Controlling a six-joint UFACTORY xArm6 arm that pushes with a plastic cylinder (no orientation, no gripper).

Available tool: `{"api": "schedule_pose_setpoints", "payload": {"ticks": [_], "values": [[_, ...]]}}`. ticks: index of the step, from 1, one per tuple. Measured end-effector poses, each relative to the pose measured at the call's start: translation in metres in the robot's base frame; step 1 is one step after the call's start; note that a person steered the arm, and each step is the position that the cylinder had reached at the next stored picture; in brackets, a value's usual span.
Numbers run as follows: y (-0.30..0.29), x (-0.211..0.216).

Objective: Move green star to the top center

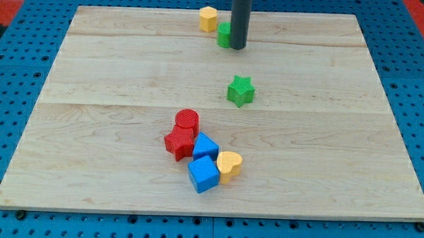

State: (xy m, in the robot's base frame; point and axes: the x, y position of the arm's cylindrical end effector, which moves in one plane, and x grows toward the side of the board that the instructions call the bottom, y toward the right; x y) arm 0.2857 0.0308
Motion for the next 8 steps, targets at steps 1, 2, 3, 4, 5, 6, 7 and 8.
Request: {"api": "schedule_pose_setpoints", "payload": {"ticks": [1,2,3,4,5,6,7,8], "values": [[-0.017,-0.012],[-0.018,-0.015],[0.041,0.0],[0.107,0.045],[0.134,0.122],[0.112,0.175],[0.051,0.178],[0.004,0.165]]}}
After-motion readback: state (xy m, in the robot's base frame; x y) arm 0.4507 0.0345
